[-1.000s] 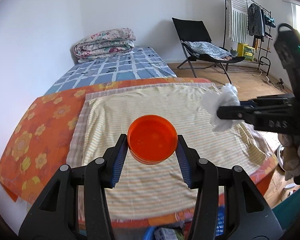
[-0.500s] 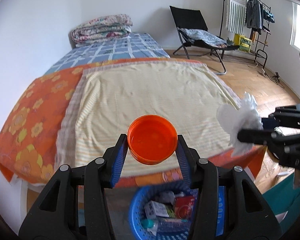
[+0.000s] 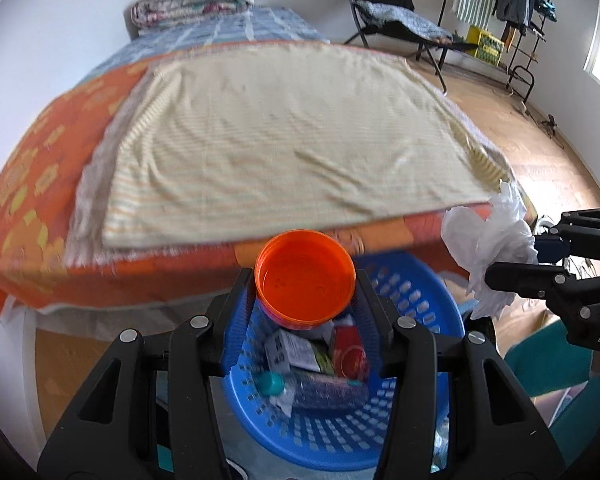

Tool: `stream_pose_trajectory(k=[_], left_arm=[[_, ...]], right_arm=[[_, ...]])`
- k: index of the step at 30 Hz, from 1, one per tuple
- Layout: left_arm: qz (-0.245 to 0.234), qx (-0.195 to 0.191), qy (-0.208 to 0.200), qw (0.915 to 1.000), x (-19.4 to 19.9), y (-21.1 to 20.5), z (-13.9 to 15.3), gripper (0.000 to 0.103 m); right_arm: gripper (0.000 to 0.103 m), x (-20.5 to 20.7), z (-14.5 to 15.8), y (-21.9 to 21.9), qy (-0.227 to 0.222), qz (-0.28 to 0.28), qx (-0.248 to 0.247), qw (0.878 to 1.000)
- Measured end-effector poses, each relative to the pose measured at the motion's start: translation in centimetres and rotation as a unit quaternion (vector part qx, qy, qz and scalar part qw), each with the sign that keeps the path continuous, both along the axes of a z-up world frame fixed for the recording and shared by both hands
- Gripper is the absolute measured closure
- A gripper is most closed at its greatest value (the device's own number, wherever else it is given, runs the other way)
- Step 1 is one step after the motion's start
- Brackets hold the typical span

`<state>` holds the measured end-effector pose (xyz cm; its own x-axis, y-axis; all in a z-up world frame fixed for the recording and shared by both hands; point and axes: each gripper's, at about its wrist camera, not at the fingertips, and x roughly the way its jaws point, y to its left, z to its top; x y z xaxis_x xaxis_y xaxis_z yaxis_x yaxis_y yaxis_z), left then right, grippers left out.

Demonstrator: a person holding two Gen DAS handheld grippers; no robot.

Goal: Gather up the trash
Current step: 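Open both tools to drop the cap and tissue into the basket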

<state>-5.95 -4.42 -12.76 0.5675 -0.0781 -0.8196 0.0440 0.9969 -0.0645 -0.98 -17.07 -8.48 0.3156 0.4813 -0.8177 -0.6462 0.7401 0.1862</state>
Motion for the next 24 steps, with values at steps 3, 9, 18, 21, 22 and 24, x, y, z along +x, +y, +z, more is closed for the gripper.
stream_pose_trajectory(k=[3, 9, 18, 21, 22, 24], left_arm=[[0.0, -0.005, 0.015, 0.9999, -0.2, -0.1, -0.9, 0.054], [-0.002, -0.015, 0.043, 0.999, -0.6, -0.2, -2.5, 0.054], [-0.003, -0.024, 0.073, 0.9971, -0.9, -0.1, -3.9, 0.053], [-0.004, -0.022, 0.077, 0.9968, -0.9, -0.1, -4.1, 0.05], [-0.004, -0.022, 0.077, 0.9968, -0.9, -0.1, -4.1, 0.049], [-0.004, -0.02, 0.077, 0.9968, -0.8, -0.1, -4.1, 0.047]], right_arm=[[0.083, -0.6, -1.0, 0.2, 0.011, 0.005, -0.008, 1.0], [0.083, -1.4, -2.4, 0.5, 0.027, 0.015, -0.02, 0.999], [0.082, -1.8, -3.3, 1.1, 0.038, 0.024, -0.028, 0.999], [0.079, -1.8, -3.4, 1.4, 0.033, 0.026, -0.035, 0.998], [0.078, -1.8, -3.4, 1.6, 0.034, 0.027, -0.038, 0.998], [0.059, -1.8, -3.6, 1.7, 0.036, 0.027, -0.042, 0.998]])
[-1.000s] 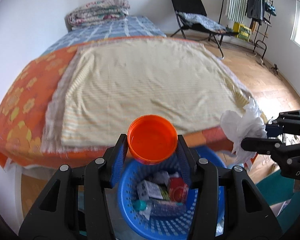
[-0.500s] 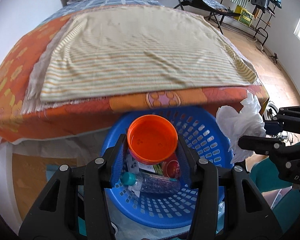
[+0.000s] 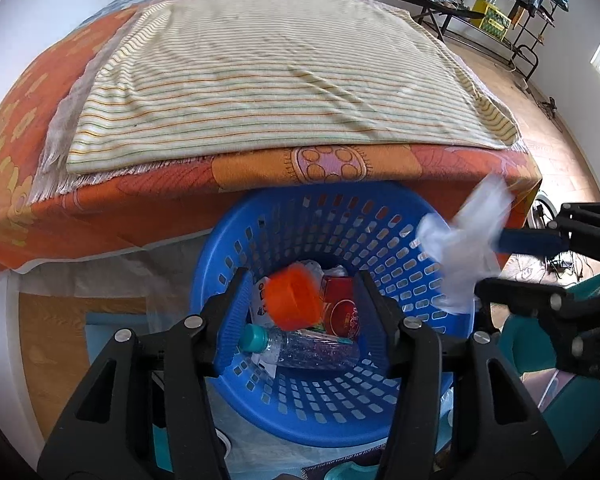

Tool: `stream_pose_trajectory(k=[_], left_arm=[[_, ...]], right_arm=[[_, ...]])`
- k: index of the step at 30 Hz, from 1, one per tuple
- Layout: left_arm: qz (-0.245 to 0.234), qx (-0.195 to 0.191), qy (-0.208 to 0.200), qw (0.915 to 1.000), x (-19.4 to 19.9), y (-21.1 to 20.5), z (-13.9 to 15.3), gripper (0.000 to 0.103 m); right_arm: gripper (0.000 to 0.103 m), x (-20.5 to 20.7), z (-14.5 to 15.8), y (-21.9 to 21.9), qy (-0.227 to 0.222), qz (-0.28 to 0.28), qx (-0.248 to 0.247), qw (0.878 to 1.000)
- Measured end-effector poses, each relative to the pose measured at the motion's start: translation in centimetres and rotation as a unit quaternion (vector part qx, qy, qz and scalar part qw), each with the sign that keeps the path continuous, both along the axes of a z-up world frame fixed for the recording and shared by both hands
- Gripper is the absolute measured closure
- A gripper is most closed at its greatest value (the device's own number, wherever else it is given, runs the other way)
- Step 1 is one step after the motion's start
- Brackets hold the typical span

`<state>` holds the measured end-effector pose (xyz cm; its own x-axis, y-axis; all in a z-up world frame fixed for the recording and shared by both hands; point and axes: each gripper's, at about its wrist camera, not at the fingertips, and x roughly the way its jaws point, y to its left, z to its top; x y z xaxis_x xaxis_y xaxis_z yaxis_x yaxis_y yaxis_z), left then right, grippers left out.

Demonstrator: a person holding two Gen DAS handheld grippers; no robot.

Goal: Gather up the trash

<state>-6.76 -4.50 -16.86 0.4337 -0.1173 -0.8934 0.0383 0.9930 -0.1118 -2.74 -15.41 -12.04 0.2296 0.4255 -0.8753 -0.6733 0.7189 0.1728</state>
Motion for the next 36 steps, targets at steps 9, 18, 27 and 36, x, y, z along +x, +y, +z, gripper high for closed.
stream_pose_trajectory(k=[9, 18, 27, 36], left_arm=[[0.012, -0.002, -0.001, 0.9999, 0.2, 0.6, 0.1, 0.041], [0.022, -0.004, -0.011, 0.9997, 0.5, 1.0, 0.9, 0.041], [0.04, -0.006, -0.063, 0.9972, 1.4, 1.6, 4.6, 0.04], [0.047, -0.01, -0.122, 0.9914, 2.9, 1.7, 8.8, 0.03]], right_arm=[[0.046, 0.1, 0.1, 0.1, -0.008, -0.002, -0.005, 1.0], [0.046, 0.0, 0.6, 0.0, -0.02, -0.005, -0.007, 1.0], [0.046, 0.9, 2.8, -1.0, -0.058, -0.038, 0.008, 0.998], [0.034, 2.8, 5.9, -2.5, -0.104, -0.088, 0.027, 0.99]])
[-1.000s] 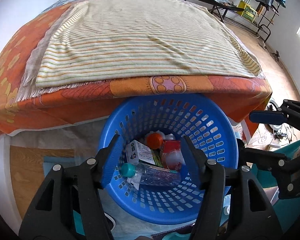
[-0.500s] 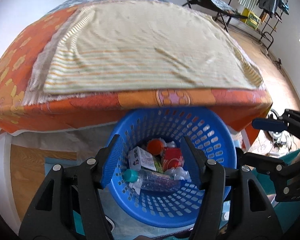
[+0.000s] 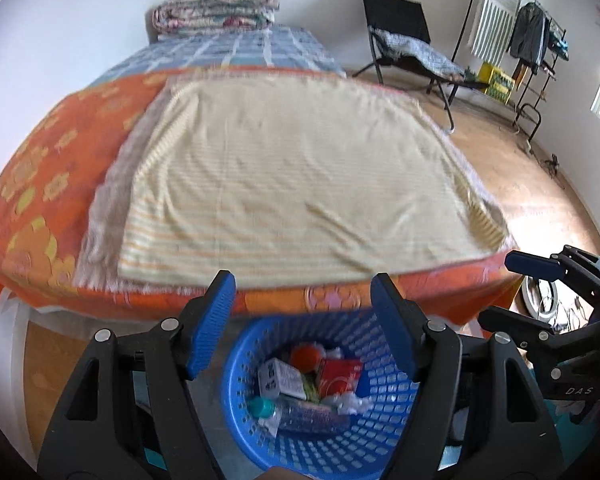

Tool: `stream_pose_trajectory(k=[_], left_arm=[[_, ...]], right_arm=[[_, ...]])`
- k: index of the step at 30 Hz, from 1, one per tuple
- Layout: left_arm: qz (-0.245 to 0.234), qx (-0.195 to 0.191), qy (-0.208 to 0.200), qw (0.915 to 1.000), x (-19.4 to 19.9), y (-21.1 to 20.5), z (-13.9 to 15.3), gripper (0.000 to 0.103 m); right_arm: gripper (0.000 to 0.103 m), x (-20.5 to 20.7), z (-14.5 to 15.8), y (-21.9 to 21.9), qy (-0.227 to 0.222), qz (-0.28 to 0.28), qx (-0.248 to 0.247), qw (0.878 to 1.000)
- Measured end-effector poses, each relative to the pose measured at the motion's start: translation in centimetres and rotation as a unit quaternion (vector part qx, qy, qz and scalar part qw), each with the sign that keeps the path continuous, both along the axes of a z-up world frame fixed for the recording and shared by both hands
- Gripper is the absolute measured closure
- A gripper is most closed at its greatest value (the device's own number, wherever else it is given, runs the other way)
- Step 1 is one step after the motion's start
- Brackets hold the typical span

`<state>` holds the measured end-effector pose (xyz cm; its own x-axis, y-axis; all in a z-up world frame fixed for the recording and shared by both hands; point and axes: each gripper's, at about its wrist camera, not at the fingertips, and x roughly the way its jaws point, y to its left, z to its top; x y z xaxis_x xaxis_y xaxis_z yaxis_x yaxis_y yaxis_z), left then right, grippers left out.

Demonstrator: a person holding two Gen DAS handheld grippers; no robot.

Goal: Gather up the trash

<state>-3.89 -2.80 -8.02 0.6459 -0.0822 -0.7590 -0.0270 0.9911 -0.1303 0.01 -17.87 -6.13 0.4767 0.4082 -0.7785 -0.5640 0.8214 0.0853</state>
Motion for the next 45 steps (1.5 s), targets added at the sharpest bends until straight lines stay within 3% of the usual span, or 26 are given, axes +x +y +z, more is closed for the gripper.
stream_pose_trajectory(k=[5, 17, 26, 29, 32, 38, 45], left_arm=[[0.008, -0.003, -0.033, 0.9994, 0.6, 0.2, 2.3, 0.023], [0.001, -0.003, -0.091, 0.9958, 2.7, -0.6, 7.4, 0.022], [0.004, -0.003, -0.122, 0.9926, 4.5, -0.5, 10.2, 0.011], [0.014, -0.005, -0.129, 0.9916, 4.8, -0.2, 10.7, 0.004], [0.026, -0.007, -0.134, 0.9906, 5.1, 0.3, 11.0, 0.003], [0.038, 0.001, -0.142, 0.9891, 5.4, 0.7, 11.4, 0.002], [0.051, -0.006, -0.12, 0.9915, 5.7, 1.5, 10.3, 0.001]], right_arm=[[0.034, 1.0, 1.7, -0.7, -0.013, -0.024, 0.014, 1.0], [0.033, 4.2, 5.9, -2.2, -0.048, -0.064, 0.041, 0.996], [0.032, 6.5, 8.9, -2.8, -0.084, -0.08, 0.057, 0.992], [0.03, 7.1, 9.6, -2.9, -0.094, -0.085, 0.064, 0.99], [0.023, 7.5, 10.2, -3.0, -0.107, -0.096, 0.079, 0.986], [0.022, 7.9, 10.4, -2.0, -0.134, -0.095, 0.065, 0.984], [0.022, 8.7, 9.3, -1.5, -0.107, -0.091, 0.067, 0.988]])
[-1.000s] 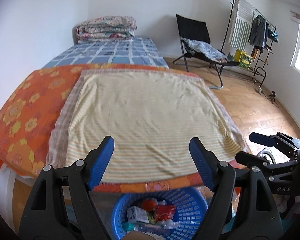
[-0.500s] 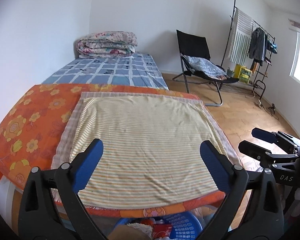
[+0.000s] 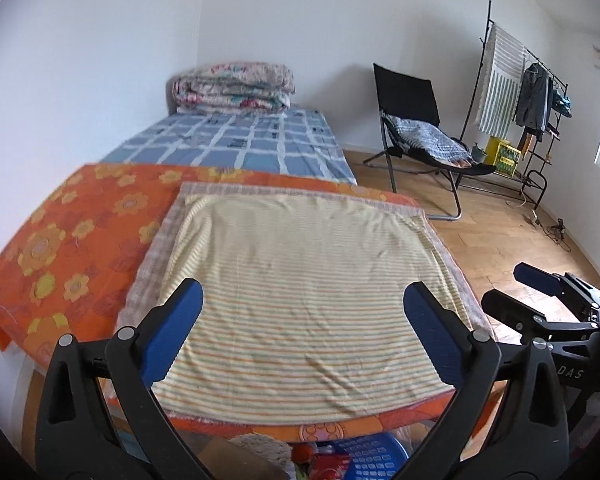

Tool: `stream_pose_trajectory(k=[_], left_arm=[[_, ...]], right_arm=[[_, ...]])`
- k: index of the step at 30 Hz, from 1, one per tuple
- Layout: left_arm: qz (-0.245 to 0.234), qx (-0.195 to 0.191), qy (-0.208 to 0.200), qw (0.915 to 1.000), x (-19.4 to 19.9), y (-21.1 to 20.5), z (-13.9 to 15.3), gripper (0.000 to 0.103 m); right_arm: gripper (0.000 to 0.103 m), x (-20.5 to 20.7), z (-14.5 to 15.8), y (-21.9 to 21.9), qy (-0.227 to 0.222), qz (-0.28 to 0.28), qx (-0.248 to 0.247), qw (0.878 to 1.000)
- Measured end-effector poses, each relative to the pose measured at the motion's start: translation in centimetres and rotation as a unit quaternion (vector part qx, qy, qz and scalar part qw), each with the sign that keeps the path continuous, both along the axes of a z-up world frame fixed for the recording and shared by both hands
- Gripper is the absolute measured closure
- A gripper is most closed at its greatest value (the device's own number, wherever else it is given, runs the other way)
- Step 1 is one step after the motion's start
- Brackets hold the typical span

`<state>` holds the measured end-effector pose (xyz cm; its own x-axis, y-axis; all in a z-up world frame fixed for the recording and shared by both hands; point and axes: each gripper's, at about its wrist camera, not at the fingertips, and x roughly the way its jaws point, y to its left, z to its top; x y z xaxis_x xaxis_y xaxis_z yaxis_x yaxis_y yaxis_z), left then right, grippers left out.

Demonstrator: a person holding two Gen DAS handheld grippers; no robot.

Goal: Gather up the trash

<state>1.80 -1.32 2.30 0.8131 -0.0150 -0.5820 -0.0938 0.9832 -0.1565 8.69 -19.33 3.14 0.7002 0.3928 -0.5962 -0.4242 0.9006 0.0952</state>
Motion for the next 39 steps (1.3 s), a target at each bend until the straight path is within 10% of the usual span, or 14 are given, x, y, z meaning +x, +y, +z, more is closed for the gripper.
stream_pose_trajectory(k=[39], left_arm=[[0.005, 0.006, 0.019, 0.9998, -0.1, -0.4, -0.7, 0.001]], right_arm=[[0.022, 0.8, -1.3, -0.4, 0.036, -0.016, 0.007, 0.999]])
